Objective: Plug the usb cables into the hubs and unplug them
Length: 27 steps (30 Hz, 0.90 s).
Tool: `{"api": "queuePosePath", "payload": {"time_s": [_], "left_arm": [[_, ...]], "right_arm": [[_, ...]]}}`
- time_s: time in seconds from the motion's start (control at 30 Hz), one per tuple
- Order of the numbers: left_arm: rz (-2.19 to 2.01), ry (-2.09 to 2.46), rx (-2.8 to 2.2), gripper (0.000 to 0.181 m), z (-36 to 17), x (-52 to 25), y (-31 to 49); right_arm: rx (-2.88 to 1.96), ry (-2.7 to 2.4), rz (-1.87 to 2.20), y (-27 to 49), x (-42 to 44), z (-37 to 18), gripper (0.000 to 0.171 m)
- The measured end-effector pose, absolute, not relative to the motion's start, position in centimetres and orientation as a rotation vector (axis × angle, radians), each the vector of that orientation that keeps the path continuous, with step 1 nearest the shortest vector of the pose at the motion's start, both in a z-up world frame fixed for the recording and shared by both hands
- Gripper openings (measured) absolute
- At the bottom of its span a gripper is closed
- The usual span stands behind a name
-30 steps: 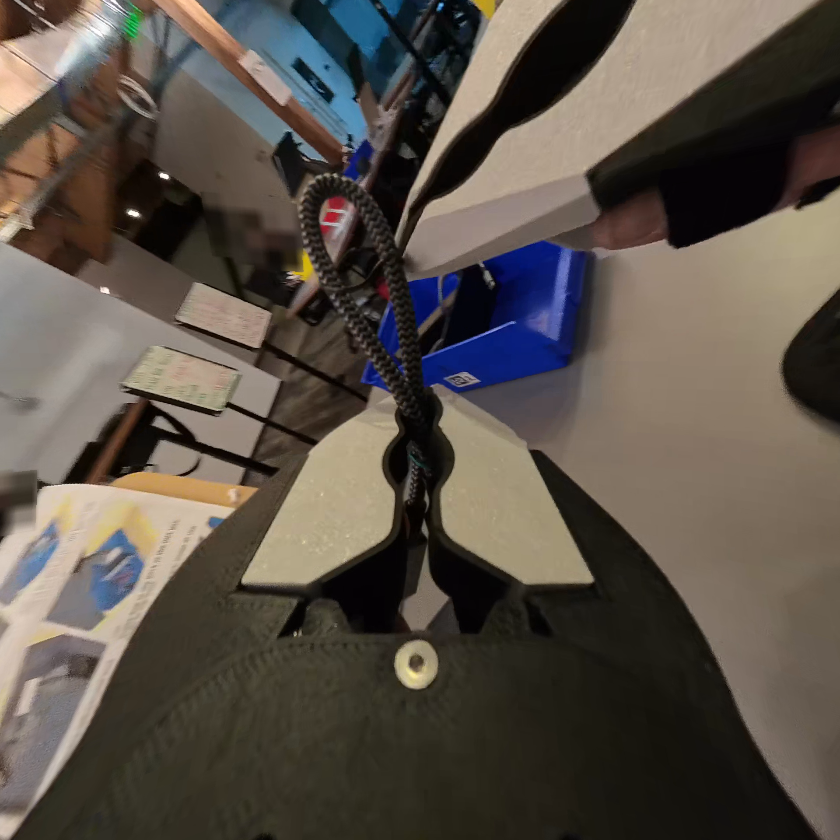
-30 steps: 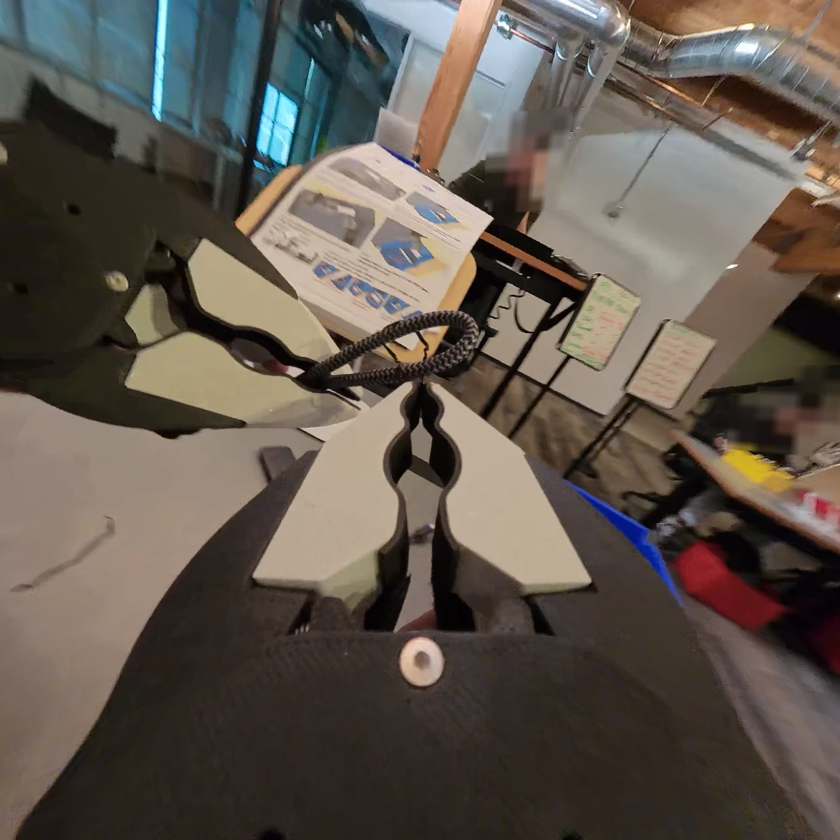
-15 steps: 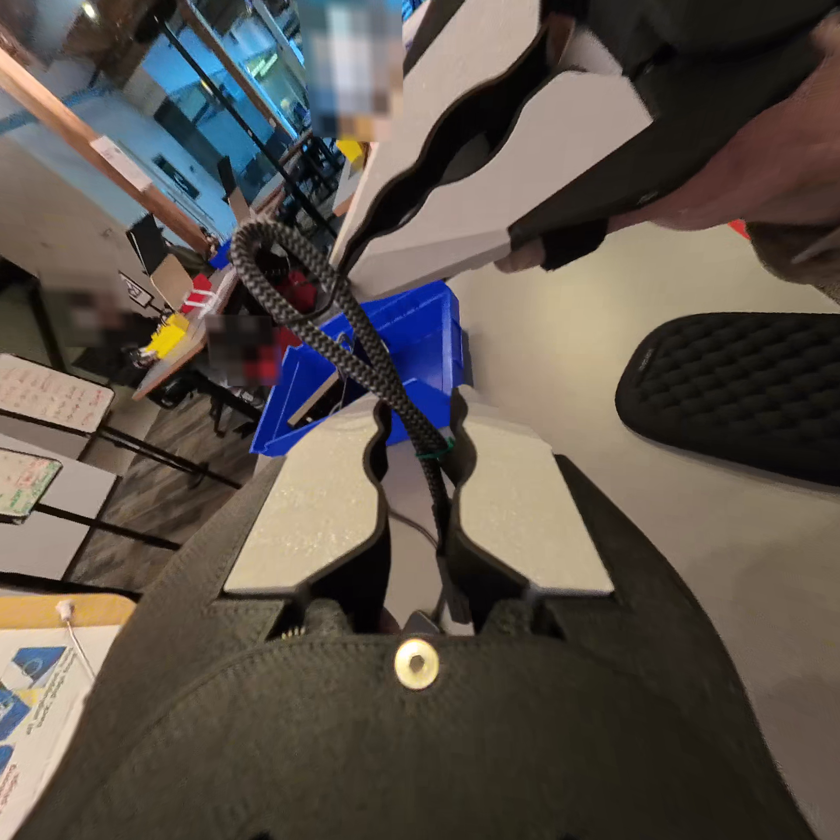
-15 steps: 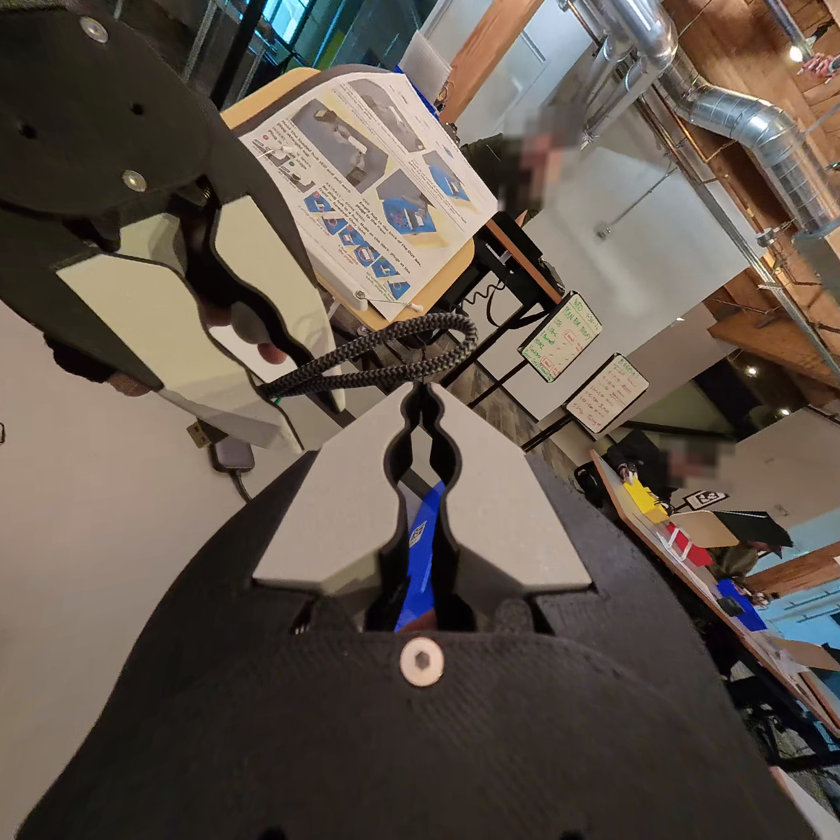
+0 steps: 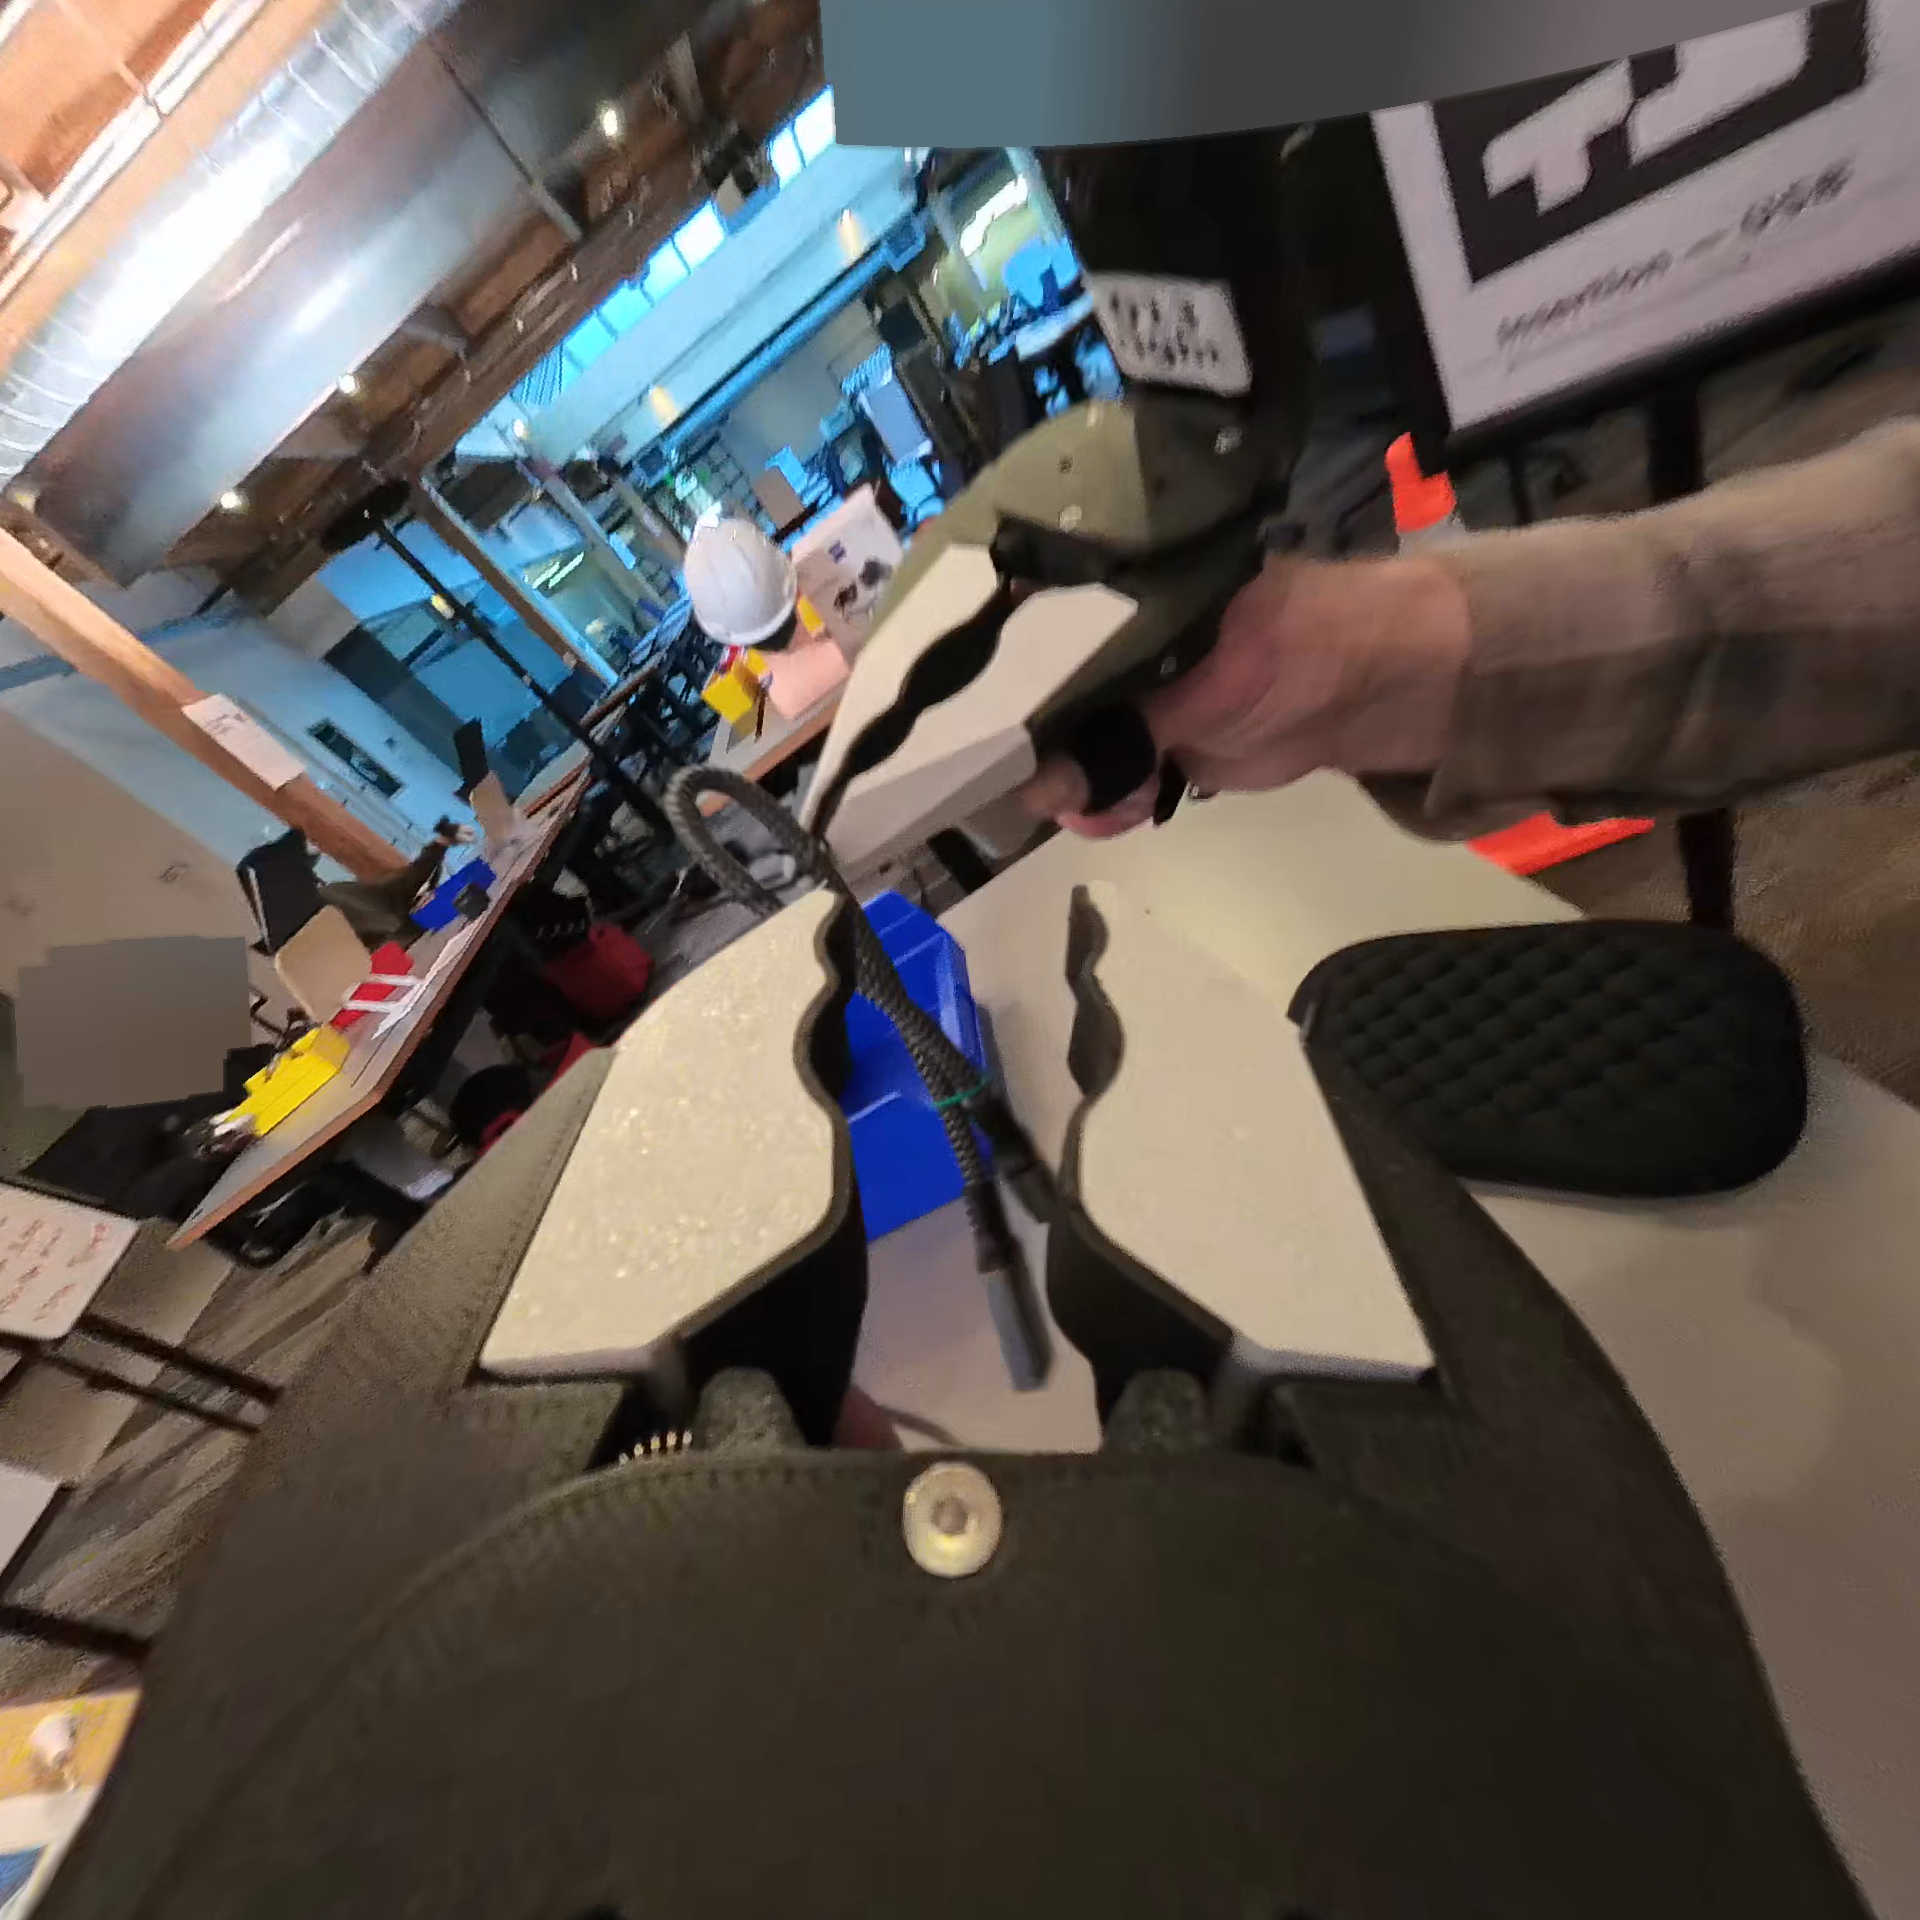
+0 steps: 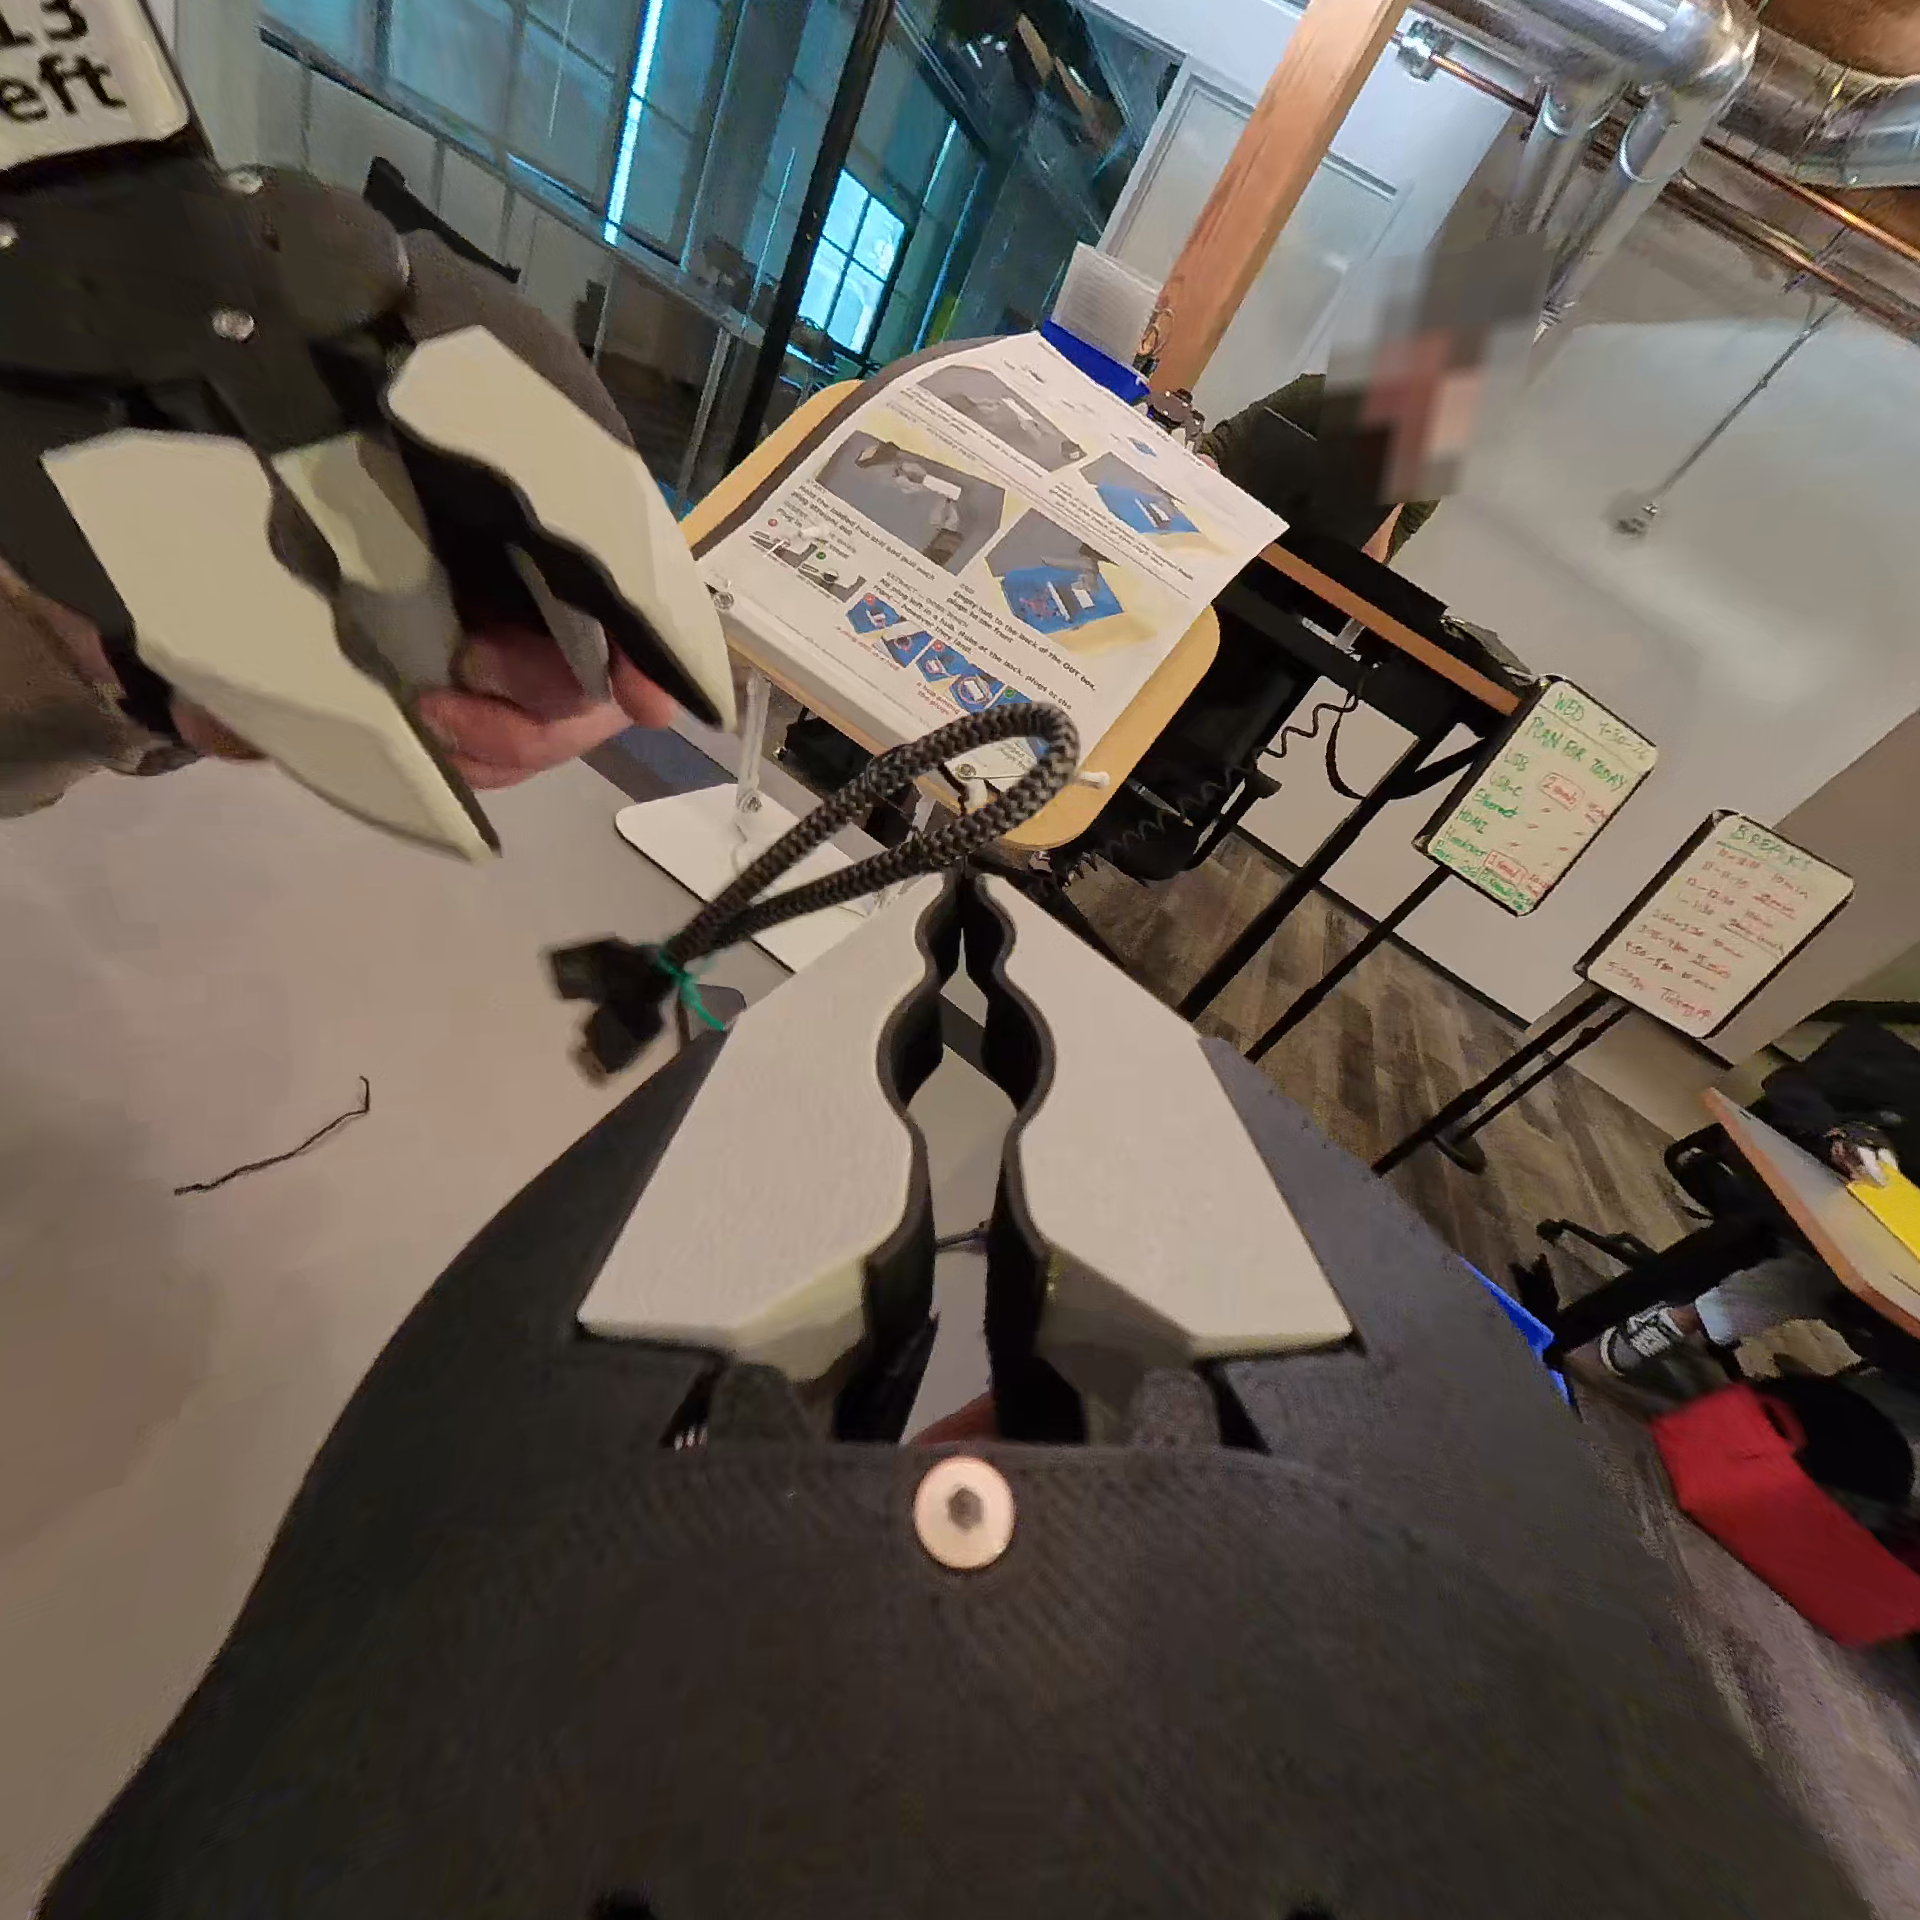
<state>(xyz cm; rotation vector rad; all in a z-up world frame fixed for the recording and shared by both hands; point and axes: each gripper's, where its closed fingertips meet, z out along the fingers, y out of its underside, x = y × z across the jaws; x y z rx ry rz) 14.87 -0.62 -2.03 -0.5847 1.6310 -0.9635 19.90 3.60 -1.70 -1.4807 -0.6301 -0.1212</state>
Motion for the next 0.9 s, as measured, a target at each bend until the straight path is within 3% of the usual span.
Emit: {"api": "queuePosePath", "payload": {"time_s": [0.1,0.33,0.5,0.67,0.9], "left_arm": [[-0.873,1.545,-0.513,0.033,-0.5,14.0,0.1],[-0.016,1.37,-0.162,0.034,-0.4,14.6,1.9],[0.088,1.392,-0.061,0.046,-0.4,14.5,0.9],[0.317,1.491,0.073,0.071,-1.0,14.7,1.9],[0.537,1.462,0.357,0.081,-2.7,16.6,1.6]], "right_arm": [[-1.5,-0.649,-0.091,3.5,19.8,-2.1,0.0],[-1.567,-0.74,0.097,2.8,18.3,-3.0,0.0],[-1.617,-0.782,0.221,2.3,17.7,-3.9,0.0],[-1.63,-0.821,0.316,1.7,17.0,-4.3,0.0],[-1.635,-0.867,0.467,1.0,15.8,-4.7,0.0]]}}
